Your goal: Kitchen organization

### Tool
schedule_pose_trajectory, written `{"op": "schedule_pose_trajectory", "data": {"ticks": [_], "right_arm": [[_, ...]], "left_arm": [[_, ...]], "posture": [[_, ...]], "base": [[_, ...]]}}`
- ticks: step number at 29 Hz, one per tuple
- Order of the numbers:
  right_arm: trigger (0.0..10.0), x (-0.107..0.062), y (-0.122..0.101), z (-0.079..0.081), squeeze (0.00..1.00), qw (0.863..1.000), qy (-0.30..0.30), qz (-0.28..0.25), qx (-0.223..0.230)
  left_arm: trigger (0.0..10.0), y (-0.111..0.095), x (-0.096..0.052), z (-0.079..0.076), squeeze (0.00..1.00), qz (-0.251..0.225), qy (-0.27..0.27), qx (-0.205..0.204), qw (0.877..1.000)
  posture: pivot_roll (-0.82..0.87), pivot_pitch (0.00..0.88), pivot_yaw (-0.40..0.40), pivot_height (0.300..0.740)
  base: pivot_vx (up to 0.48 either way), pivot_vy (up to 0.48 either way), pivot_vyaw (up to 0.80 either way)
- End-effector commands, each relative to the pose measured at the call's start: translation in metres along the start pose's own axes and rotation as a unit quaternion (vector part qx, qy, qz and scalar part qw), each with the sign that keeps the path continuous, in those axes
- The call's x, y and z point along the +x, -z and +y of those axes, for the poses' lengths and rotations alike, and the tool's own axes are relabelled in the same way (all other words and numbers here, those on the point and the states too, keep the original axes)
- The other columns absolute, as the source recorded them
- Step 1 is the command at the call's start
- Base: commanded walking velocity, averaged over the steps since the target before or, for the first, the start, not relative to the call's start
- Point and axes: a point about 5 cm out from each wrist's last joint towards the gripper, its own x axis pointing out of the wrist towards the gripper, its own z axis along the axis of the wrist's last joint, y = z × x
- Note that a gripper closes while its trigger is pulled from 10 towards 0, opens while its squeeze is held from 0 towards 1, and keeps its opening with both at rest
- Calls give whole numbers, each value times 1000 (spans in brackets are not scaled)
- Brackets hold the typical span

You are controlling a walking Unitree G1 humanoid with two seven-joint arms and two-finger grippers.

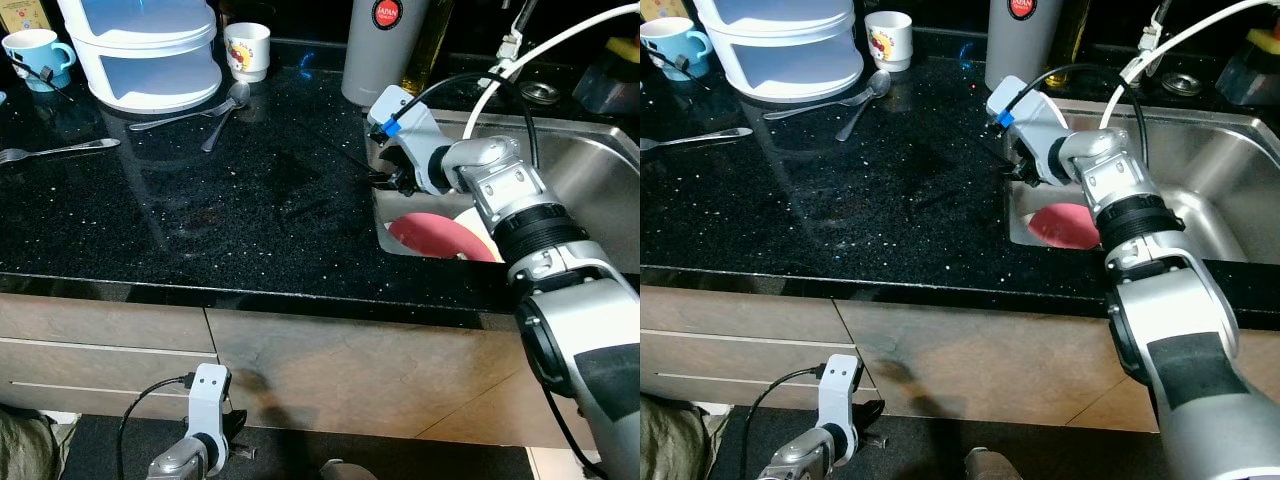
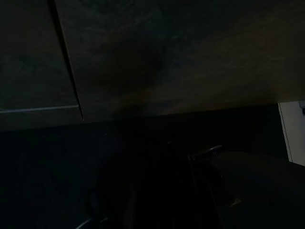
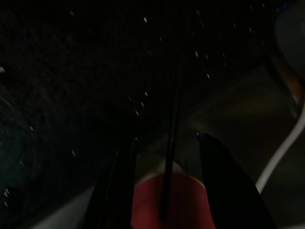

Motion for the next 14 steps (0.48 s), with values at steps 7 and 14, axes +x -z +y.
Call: {"op": "schedule_pose_trajectory", "data": {"ticks": [7, 14], "right_arm": [[10000, -5, 14, 0, 0, 998, -39, 54, -11], [10000, 1, 16, 5, 0, 998, -30, 58, -5]], "left_arm": [[10000, 5, 1, -6, 0, 3, 12, -2, 1000], [10000, 4, 1, -6, 0, 3, 13, 1, 1000]], "posture": [[-33, 61, -58, 740], [-32, 61, -55, 740]], "base": [[0, 0, 0], [0, 0, 0]]}}
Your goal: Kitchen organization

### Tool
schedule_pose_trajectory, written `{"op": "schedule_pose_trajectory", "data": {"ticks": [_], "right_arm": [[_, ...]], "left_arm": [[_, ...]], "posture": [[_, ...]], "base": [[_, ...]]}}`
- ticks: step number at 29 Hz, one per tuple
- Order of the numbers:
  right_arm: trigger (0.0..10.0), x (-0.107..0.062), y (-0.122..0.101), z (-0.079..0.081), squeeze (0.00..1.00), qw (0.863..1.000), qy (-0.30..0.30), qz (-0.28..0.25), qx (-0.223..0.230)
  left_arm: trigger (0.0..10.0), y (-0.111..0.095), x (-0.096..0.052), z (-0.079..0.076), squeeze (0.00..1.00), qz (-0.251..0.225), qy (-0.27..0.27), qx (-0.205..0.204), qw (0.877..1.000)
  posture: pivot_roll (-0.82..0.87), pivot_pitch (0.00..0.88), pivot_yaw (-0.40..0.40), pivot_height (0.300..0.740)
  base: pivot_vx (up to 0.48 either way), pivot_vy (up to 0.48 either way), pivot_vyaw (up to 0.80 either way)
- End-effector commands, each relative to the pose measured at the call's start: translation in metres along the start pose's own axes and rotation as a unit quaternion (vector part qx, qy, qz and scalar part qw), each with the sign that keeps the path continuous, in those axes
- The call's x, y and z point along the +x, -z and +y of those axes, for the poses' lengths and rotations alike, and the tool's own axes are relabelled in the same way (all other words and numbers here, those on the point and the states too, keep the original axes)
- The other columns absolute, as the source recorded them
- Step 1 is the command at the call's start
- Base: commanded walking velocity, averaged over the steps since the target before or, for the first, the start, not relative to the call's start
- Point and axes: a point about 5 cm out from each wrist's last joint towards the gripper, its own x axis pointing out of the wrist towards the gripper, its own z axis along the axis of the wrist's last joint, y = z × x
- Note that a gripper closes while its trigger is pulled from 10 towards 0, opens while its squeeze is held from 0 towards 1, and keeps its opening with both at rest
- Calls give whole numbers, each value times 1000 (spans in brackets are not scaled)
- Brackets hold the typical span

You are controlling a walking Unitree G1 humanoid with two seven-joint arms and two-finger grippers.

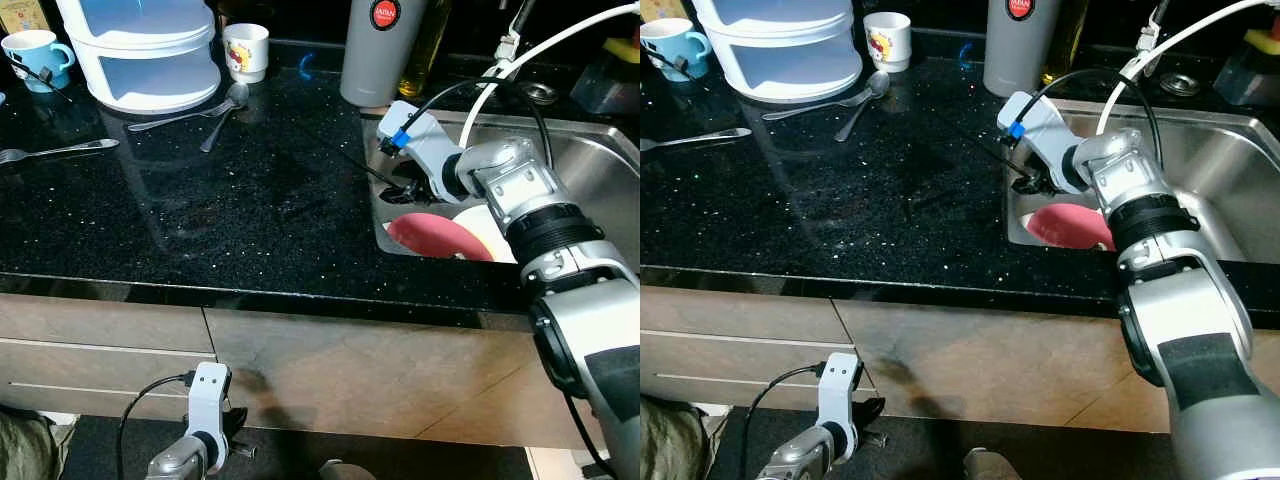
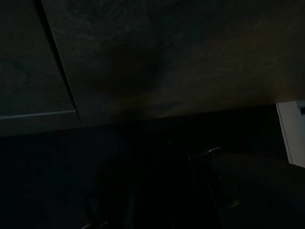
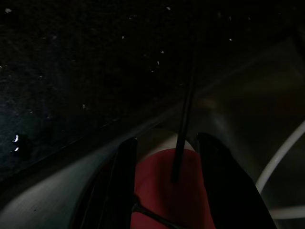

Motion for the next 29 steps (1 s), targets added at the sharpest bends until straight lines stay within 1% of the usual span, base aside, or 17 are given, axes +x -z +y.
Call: {"op": "schedule_pose_trajectory", "data": {"ticks": [1, 3, 9, 12, 13, 14, 15, 18, 19, 26, 29], "right_arm": [[10000, 4, 5, 4, 0, 1000, 1, 14, 7], [10000, 8, 3, 6, 0, 1000, 13, 11, 16], [10000, 14, 1, 11, 0, 1000, 23, 14, 11], [10000, 15, 2, 11, 0, 999, 33, 22, -1], [8667, 15, 3, 10, 0, 999, 38, 26, -3], [4824, 15, 3, 10, 0, 999, 44, 29, -6], [549, 14, 3, 9, 0, 998, 50, 33, -8], [353, 14, 3, 9, 0, 998, 53, 36, -11], [0, 14, 3, 9, 0, 998, 54, 37, -13], [0, 13, 6, 7, 0, 997, 61, 47, -23], [0, 12, 6, 7, 0, 997, 63, 46, -24]], "left_arm": [[10000, 6, 0, -5, 0, 8, 8, -5, 1000], [10000, 6, 0, -5, 0, 10, 7, -4, 1000], [10000, 9, -1, -2, 0, 18, 2, -5, 1000], [10000, 12, -3, -2, 0, 22, -1, -7, 1000], [10000, 13, -3, -2, 0, 23, -1, -8, 1000], [10000, 14, -3, -2, 0, 24, -1, -8, 1000], [10000, 15, -4, -2, 0, 25, -2, -9, 1000], [10000, 16, -4, -2, 0, 26, -2, -11, 1000], [10000, 17, -4, -1, 0, 29, -4, -11, 1000], [10000, 17, -5, 4, 0, 42, -15, -13, 999], [10000, 17, -7, 9, 0, 46, -22, -14, 999]], "posture": [[-32, 61, -55, 740], [-31, 62, -56, 740], [-28, 65, -55, 740], [-28, 66, -55, 740], [-28, 66, -55, 740], [-29, 66, -55, 740], [-29, 66, -55, 740], [-30, 66, -55, 740], [-30, 67, -53, 740], [-30, 66, -55, 740], [-30, 65, -54, 740]], "base": [[0, 0, 0], [0, 0, 0], [0, 0, 0], [0, 0, 0], [0, 0, 0], [0, 0, 0], [0, 0, 0], [0, 0, 0], [0, 0, 0], [0, 0, 0], [0, 0, 0]]}}
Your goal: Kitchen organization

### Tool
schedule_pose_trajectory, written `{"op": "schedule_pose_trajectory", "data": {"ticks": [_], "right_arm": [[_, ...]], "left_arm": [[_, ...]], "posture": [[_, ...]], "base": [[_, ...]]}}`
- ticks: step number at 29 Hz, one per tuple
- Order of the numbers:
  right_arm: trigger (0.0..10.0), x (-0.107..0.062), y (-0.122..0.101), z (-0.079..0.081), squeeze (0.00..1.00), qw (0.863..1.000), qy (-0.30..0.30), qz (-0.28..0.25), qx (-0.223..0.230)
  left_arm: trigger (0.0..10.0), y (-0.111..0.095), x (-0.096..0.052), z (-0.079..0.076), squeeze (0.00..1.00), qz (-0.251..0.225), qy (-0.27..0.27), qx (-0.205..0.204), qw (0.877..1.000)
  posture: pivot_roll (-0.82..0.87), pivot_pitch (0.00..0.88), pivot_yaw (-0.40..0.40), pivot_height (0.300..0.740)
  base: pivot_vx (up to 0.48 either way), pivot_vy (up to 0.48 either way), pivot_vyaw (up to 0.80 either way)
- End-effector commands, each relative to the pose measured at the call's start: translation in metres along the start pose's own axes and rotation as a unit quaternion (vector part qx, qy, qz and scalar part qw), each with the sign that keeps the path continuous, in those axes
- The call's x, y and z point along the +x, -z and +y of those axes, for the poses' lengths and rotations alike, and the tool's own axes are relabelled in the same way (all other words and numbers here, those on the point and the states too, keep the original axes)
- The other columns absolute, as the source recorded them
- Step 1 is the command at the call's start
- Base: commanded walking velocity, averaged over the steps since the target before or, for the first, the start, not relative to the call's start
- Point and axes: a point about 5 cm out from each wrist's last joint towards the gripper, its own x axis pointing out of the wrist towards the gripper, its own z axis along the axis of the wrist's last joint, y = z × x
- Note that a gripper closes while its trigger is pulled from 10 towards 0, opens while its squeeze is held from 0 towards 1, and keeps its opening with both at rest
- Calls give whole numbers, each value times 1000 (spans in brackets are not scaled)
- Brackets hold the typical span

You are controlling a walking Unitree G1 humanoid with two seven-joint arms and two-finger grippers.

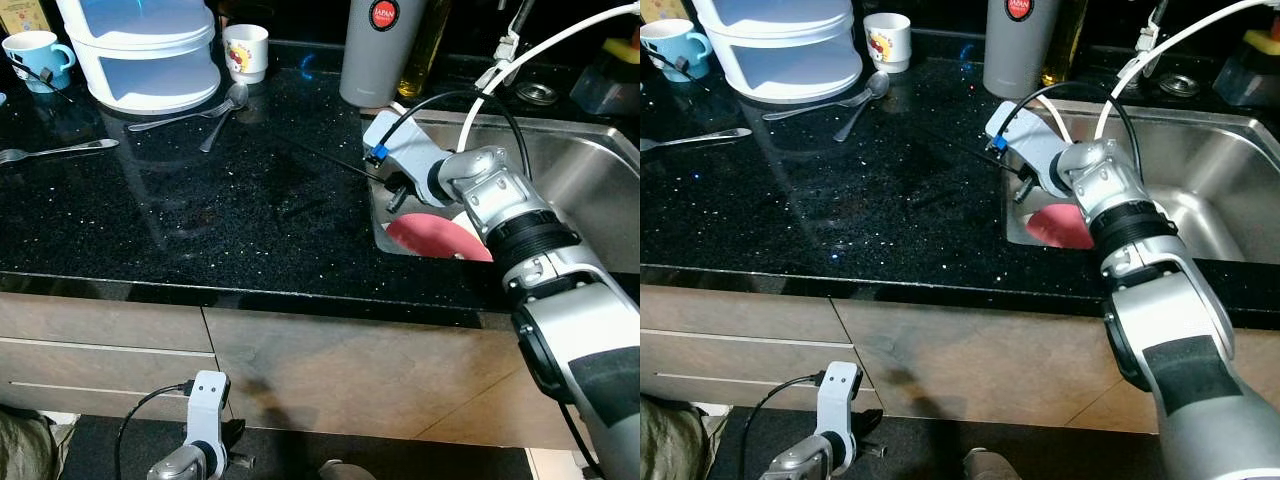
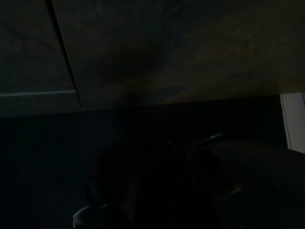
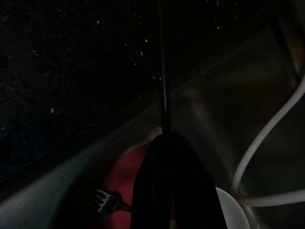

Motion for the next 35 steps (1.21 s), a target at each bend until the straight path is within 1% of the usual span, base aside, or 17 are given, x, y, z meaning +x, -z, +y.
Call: {"op": "schedule_pose_trajectory", "data": {"ticks": [1, 7, 10, 11, 12, 16, 19, 20, 23, 24, 25, 26, 27, 28, 31, 34, 35], "right_arm": [[0, -1, 6, 0, 0, 1000, 5, 10, 1], [0, -4, -7, -4, 0, 995, 8, -71, 67], [0, -11, -17, -7, 0, 974, -13, -167, 156], [0, -11, -17, -7, 0, 974, -13, -167, 156], [0, -16, -19, -6, 0, 957, -37, -219, 187], [0, -23, -13, 1, 0, 940, -66, -261, 208], [0, -36, -9, 7, 0, 896, -102, -330, 280], [0, -37, -9, 7, 0, 892, -104, -335, 286], [0, -47, -3, 10, 0, 845, -121, -388, 347], [3412, -46, 13, 14, 0, 833, -104, -384, 385], [3412, -45, 19, 16, 0, 833, -96, -377, 394], [8824, -44, 26, 18, 0, 830, -85, -370, 410], [8824, -44, 29, 20, 0, 827, -80, -366, 419], [10000, -45, 33, 21, 0, 828, -73, -362, 423], [10000, -46, 35, 23, 0, 829, -68, -359, 424], [10000, -47, 46, 25, 0, 836, -39, -323, 442], [10000, -45, 51, 24, 0, 851, -14, -296, 434]], "left_arm": [[10000, 7, -4, 6, 0, 19, -9, -2, 1000], [10000, 8, -7, 13, 0, 24, -18, -4, 1000], [10000, 10, -9, 16, 0, 30, -23, -5, 999], [10000, 10, -9, 16, 0, 30, -23, -5, 999], [10000, 12, -10, 17, 0, 34, -26, -6, 999], [10000, 11, -10, 19, 0, 33, -30, -10, 999], [10000, 6, -10, 22, 0, 25, -33, -13, 999], [10000, 6, -10, 22, 0, 24, -33, -13, 999], [10000, 6, -11, 23, 0, 27, -38, -12, 999], [10000, 11, -11, 22, 0, 39, -47, -12, 998], [10000, 14, -11, 22, 0, 44, -50, -14, 998], [10000, 17, -12, 21, 0, 51, -54, -13, 997], [10000, 19, -12, 21, 0, 55, -55, -12, 997], [10000, 21, -13, 21, 0, 60, -57, -12, 997], [10000, 22, -13, 21, 0, 63, -58, -11, 996], [10000, 26, -14, 22, 0, 74, -66, -14, 995], [10000, 27, -14, 22, 0, 77, -67, -15, 995]], "posture": [[-30, 65, -54, 740], [-27, 59, -54, 740], [-23, 53, -49, 740], [-23, 53, -49, 740], [-22, 48, -47, 740], [-18, 38, -45, 740], [-19, 26, -42, 740], [-19, 26, -42, 740], [-25, 14, -38, 740], [-34, 3, -28, 740], [-34, 3, -28, 740], [-41, 0, -23, 740], [-41, 0, -23, 740], [-45, 0, -20, 740], [-47, 0, -18, 740], [-55, 0, -13, 740], [-56, 0, -13, 740]], "base": [[0, 0, 0], [0, 0, 0], [0, 0, 0], [0, 0, 0], [0, 0, 0], [0, 0, 0], [0, 0, 0], [0, 0, 0], [0, 0, 0], [0, 0, 0], [0, 0, 0], [0, 0, -681], [0, 0, -681], [0, 0, -681], [0, 0, -681], [0, 0, -431], [0, 0, 0]]}}
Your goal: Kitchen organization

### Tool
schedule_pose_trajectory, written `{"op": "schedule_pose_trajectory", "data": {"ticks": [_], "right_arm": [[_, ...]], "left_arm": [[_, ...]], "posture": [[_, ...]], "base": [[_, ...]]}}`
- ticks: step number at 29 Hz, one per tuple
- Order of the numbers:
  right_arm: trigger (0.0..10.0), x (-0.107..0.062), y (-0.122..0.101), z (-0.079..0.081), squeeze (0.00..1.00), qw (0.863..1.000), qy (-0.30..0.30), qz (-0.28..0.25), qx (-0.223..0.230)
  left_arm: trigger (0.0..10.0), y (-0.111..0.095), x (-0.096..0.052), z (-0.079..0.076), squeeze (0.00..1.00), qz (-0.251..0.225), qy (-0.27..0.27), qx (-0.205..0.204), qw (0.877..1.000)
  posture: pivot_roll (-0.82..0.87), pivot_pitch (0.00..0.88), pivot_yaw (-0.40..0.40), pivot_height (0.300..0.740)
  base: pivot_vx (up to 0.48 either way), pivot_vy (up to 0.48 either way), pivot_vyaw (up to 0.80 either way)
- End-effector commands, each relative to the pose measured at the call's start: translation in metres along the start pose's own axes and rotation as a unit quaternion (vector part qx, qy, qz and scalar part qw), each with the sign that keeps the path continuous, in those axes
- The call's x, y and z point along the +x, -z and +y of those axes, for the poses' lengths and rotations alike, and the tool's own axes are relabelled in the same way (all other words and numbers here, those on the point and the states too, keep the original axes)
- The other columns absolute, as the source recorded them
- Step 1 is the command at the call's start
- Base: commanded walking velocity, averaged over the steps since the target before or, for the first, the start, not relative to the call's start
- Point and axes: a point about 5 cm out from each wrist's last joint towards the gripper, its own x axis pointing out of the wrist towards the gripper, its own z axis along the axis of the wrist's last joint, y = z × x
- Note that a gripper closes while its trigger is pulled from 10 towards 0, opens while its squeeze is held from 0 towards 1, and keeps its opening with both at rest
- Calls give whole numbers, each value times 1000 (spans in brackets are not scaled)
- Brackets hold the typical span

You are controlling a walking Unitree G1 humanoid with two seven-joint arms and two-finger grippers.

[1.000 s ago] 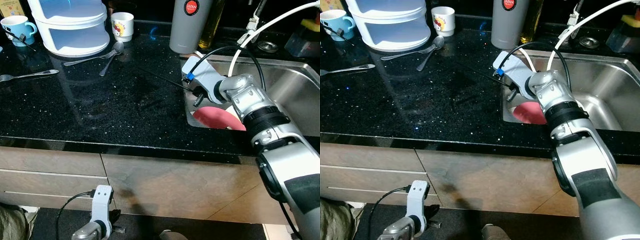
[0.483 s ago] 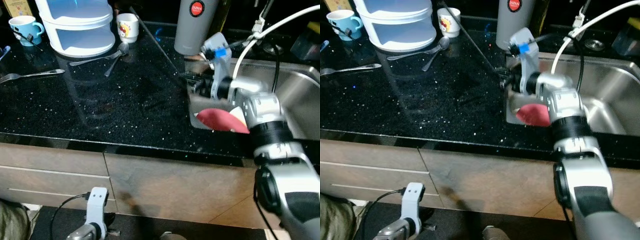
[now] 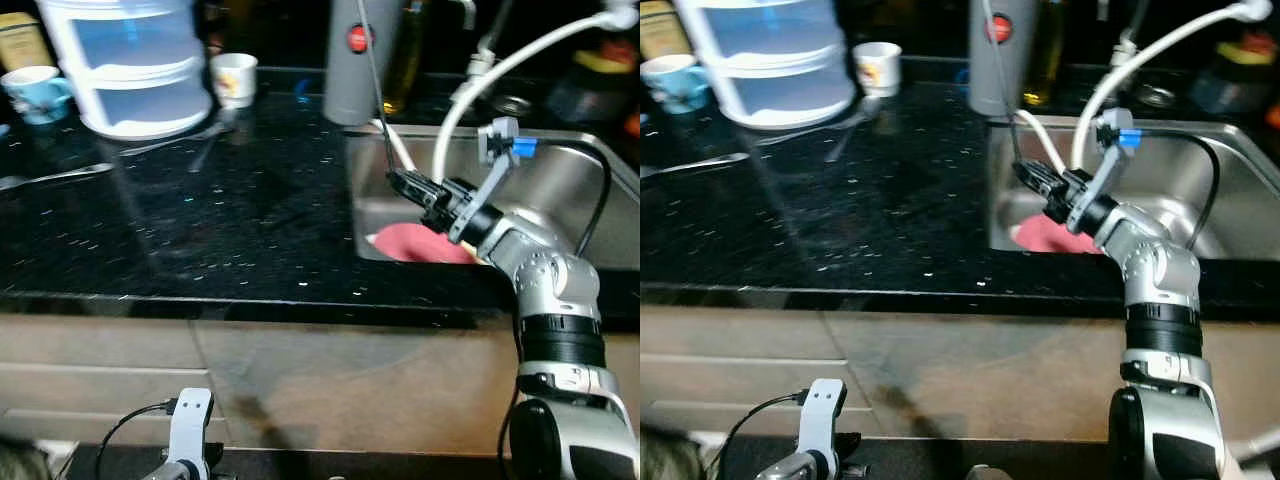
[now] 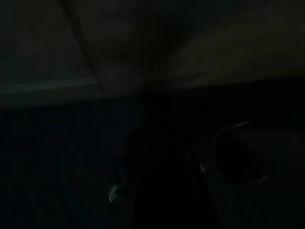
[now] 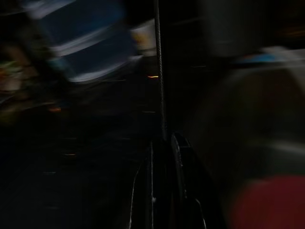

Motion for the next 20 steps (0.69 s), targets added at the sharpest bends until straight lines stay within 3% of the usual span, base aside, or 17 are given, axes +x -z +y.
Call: {"op": "schedule_pose_trajectory", "data": {"ticks": [1, 5, 6, 9, 11, 12, 14, 17, 20], "right_arm": [[10000, 1, -2, 2, 0, 1000, 14, 6, -12], [10000, 3, 5, -13, 0, 982, 113, 78, -129], [10000, 3, 5, -13, 0, 982, 113, 78, -129], [10000, 9, 10, -13, 0, 954, 144, 131, -230], [10000, 12, 10, -12, 0, 941, 155, 146, -262], [10000, 14, 10, -16, 0, 915, 178, 176, -318], [10000, 15, 8, -19, 0, 898, 194, 191, -346], [10000, 18, 5, -21, 0, 888, 206, 203, -357], [10000, 19, -4, -28, 0, 864, 234, 223, -386]], "left_arm": [[10000, 10, -2, 2, 0, 22, -6, 2, 1000], [10000, 11, -1, 0, 0, 27, -5, 1, 1000], [10000, 11, -1, 0, 0, 27, -5, 1, 1000], [10000, 14, -1, -1, 0, 33, -7, 1, 999], [10000, 16, -2, -1, 0, 37, -8, 3, 999], [10000, 19, -2, -3, 0, 43, -8, 7, 999], [10000, 20, -2, -4, 0, 45, -7, 9, 999], [10000, 21, -1, -7, 0, 45, -5, 7, 999], [10000, 24, 2, -16, 0, 48, 2, 10, 999]], "posture": [[-56, 0, -13, 740], [-68, 0, -14, 740], [-68, 0, -14, 740], [-76, 0, -15, 740], [-83, 0, -14, 740], [-98, 0, -17, 740], [-110, 0, -21, 740], [-122, 0, -24, 740], [-136, 0, -20, 740]], "base": [[0, 0, 0], [0, 0, 0], [0, 0, 0], [0, 0, 0], [0, 0, 0], [0, 0, 0], [0, 0, 0], [0, 0, 0], [0, 0, 0]]}}
